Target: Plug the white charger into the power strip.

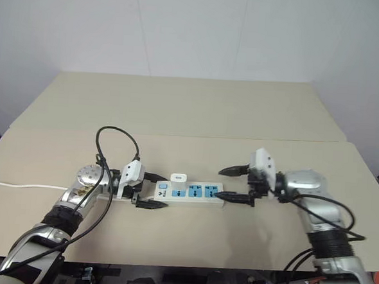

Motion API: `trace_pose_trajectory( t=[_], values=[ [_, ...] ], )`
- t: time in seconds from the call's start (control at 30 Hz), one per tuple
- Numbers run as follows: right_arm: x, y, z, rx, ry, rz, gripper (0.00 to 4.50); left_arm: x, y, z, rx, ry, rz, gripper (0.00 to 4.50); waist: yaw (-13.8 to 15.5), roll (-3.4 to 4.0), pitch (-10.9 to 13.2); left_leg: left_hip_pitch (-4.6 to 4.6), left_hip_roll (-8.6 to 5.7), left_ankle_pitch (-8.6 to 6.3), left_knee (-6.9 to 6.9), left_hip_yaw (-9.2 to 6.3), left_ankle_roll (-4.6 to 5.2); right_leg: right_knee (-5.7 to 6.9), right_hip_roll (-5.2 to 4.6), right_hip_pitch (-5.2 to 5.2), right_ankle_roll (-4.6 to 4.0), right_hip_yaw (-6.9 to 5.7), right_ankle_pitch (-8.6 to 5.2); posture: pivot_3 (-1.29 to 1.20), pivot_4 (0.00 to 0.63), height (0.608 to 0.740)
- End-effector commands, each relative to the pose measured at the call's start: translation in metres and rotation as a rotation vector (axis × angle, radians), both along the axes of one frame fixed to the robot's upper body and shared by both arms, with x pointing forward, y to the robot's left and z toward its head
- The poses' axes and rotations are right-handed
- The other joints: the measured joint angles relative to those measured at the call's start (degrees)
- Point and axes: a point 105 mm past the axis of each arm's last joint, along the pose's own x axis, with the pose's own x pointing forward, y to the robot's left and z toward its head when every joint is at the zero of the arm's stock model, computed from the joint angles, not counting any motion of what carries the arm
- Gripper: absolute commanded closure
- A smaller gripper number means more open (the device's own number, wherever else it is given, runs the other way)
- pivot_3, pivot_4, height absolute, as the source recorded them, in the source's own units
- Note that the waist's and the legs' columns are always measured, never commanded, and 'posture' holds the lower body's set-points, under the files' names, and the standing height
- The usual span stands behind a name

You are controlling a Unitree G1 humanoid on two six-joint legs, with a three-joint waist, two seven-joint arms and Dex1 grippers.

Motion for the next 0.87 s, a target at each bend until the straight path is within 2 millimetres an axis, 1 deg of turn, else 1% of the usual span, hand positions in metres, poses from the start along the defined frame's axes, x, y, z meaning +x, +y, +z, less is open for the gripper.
trace_pose_trajectory(
  t=[0.03,0.13,0.23,0.27,0.3,0.4,0.43,0.5,0.57,0.63,0.77,0.87],
  values=[
    [-0.004,-0.011,0.012,0.017,-0.025,-0.026,0.67,0.000,0.003,0.014,-0.013,-0.026,-0.019,0.04,0.05,-0.02,0.03,0.00,0.00,0.00,0.00,0.01,0.00,-0.01,-0.01,0.00,0.00,0.00,0.00,0.00,0.150,0.740],
    [-0.006,-0.021,0.015,0.024,-0.028,-0.068,0.67,-0.006,0.007,0.036,-0.043,-0.075,-0.053,0.04,0.07,-0.01,0.33,-0.05,0.00,0.00,0.00,0.02,0.00,-0.02,-0.02,-0.03,0.01,0.01,0.00,0.00,0.150,0.740],
    [-0.012,-0.031,0.021,0.038,-0.033,-0.105,0.67,-0.012,0.022,0.071,-0.072,-0.121,-0.054,0.04,0.27,0.01,0.81,-0.07,0.01,0.00,0.00,0.02,0.00,-0.03,-0.03,-0.06,0.01,0.01,0.00,0.00,0.150,0.740],
    [-0.013,-0.034,0.023,0.040,-0.035,-0.115,0.67,-0.015,0.027,0.081,-0.072,-0.125,-0.055,0.04,0.29,0.01,0.93,-0.08,0.01,0.00,0.00,0.02,0.00,-0.03,-0.03,-0.07,0.01,0.01,0.00,0.00,0.150,0.740],
    [-0.015,-0.036,0.024,0.040,-0.035,-0.120,0.67,-0.017,0.030,0.086,-0.071,-0.124,-0.056,0.04,0.33,0.01,0.97,-0.09,0.02,0.00,-0.03,0.01,0.00,-0.03,-0.03,-0.10,0.01,0.01,0.00,0.00,0.150,0.740],
    [-0.023,-0.053,0.026,0.027,-0.036,-0.161,0.67,-0.026,0.055,0.112,0.000,-0.139,-0.058,0.04,0.57,0.04,1.06,-0.08,0.01,0.00,-0.07,0.04,0.00,-0.06,-0.05,-0.10,0.05,0.02,-0.03,0.00,0.150,0.740],
    [-0.026,-0.059,0.026,0.018,-0.042,-0.182,0.67,-0.026,0.070,0.119,0.045,-0.160,-0.031,0.04,0.71,0.05,1.11,-0.08,0.01,0.00,-0.08,0.04,0.00,-0.07,-0.05,-0.10,0.06,0.01,-0.03,0.00,0.150,0.740],
    [-0.030,-0.068,0.027,0.014,-0.044,-0.223,0.67,-0.021,0.089,0.123,0.115,-0.205,0.037,0.04,0.96,0.04,1.22,-0.09,0.01,-0.01,-0.09,0.04,0.00,-0.08,-0.04,-0.10,0.07,0.00,-0.04,0.00,0.150,0.740],
    [-0.035,-0.081,0.027,0.003,-0.050,-0.272,0.67,-0.013,0.098,0.121,0.121,-0.213,0.120,0.04,1.22,0.06,1.24,-0.08,0.00,0.00,-0.09,0.07,0.00,-0.10,-0.06,-0.10,0.07,0.01,-0.04,0.00,0.150,0.740],
    [-0.039,-0.091,0.024,-0.011,-0.050,-0.320,0.67,-0.010,0.105,0.114,0.132,-0.213,0.168,0.04,1.56,0.05,1.26,-0.06,-0.03,0.00,-0.08,0.09,0.00,-0.10,-0.10,-0.03,0.09,0.00,-0.05,0.00,0.150,0.740],
    [-0.048,-0.100,0.016,-0.038,-0.045,-0.377,0.67,-0.017,0.103,0.103,0.118,-0.184,0.178,0.04,1.33,0.00,1.31,-0.09,-0.01,-0.01,-0.07,0.09,0.00,-0.11,-0.08,-0.05,0.09,0.00,-0.05,0.00,0.150,0.740],
    [-0.055,-0.102,0.015,-0.044,-0.047,-0.403,0.67,-0.021,0.099,0.103,0.091,-0.172,0.179,0.04,1.30,-0.01,1.34,-0.11,0.00,-0.01,-0.09,0.08,-0.01,-0.11,-0.08,-0.07,0.09,0.00,-0.06,0.00,0.150,0.740]
  ],
)
